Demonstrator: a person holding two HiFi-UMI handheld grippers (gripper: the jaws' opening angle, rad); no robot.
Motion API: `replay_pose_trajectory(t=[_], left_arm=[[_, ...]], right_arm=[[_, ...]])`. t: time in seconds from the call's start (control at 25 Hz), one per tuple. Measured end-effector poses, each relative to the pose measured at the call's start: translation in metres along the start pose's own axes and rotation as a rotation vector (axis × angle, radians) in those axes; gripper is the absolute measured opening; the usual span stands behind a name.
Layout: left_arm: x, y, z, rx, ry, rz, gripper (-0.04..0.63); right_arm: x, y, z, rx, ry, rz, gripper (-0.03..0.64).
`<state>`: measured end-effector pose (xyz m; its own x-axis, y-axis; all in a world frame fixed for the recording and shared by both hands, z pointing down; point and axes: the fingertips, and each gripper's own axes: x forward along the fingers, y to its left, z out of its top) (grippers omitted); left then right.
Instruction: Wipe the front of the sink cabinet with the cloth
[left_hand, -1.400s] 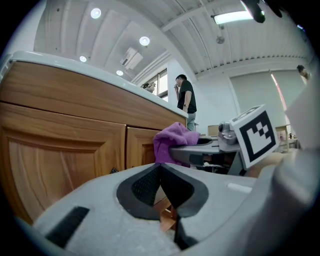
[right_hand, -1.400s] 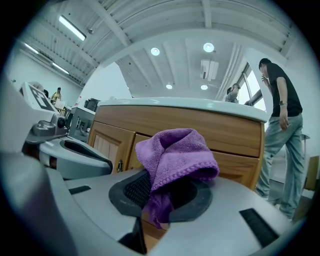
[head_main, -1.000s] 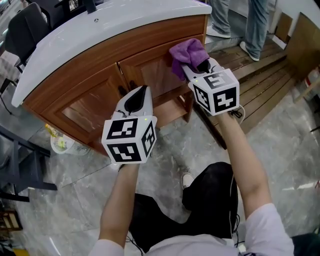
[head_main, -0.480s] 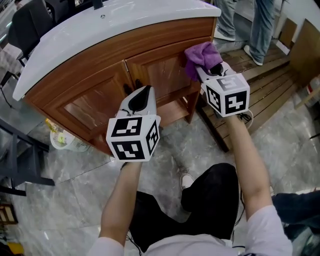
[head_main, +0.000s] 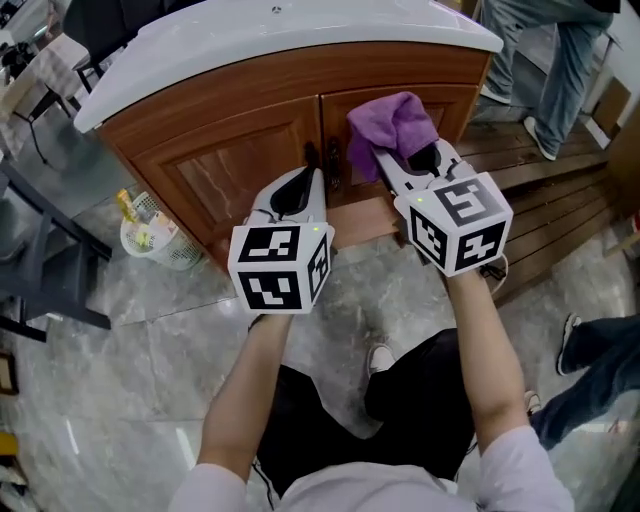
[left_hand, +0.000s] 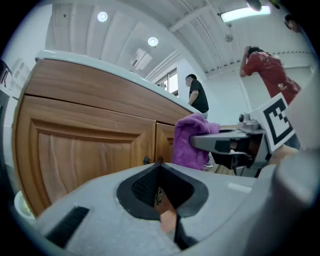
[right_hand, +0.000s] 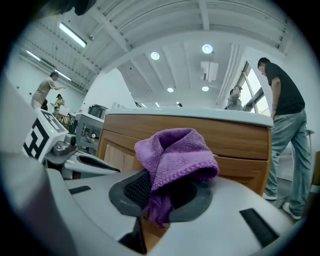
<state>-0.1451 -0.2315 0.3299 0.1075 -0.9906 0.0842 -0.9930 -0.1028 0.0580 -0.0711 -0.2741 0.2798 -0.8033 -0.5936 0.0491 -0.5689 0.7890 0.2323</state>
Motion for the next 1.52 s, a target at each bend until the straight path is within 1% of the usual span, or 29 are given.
replay_pose_trajectory(t=[0.2, 0.52, 0.8, 1.0, 1.2, 1.32, 1.52], left_arm=[[-0.033, 0.035, -0.002, -0.008, -0.005, 0.083, 0.005], [-0.096, 0.103, -0.014, -0.013, -0.008, 0.253, 0.005], [-0.141, 0.141, -0.019, -0.018, -0.008, 0.344, 0.005], [-0.162, 0.154, -0.028, -0.009, -0.002, 0.382, 0.005], [-0.17, 0.161, -0.033, -0.015, -0.005, 0.398, 0.005], [-0.171, 0.161, -0.036, -0.016, 0.0, 0.399, 0.005], [-0.165, 0.156, -0.035, -0.013, 0.001, 0.38, 0.005]], right_arm=[[0.015, 0.06, 0.02, 0.019, -0.041, 0.118, 0.067], [0.045, 0.154, 0.024, 0.043, -0.07, 0.298, 0.067], [0.075, 0.227, 0.023, 0.035, -0.074, 0.41, 0.067], [0.098, 0.265, 0.015, 0.003, -0.069, 0.448, 0.067], [0.119, 0.293, 0.006, -0.039, -0.054, 0.471, 0.067], [0.122, 0.296, -0.003, -0.069, -0.037, 0.469, 0.067], [0.121, 0.282, -0.006, -0.077, -0.031, 0.44, 0.067]])
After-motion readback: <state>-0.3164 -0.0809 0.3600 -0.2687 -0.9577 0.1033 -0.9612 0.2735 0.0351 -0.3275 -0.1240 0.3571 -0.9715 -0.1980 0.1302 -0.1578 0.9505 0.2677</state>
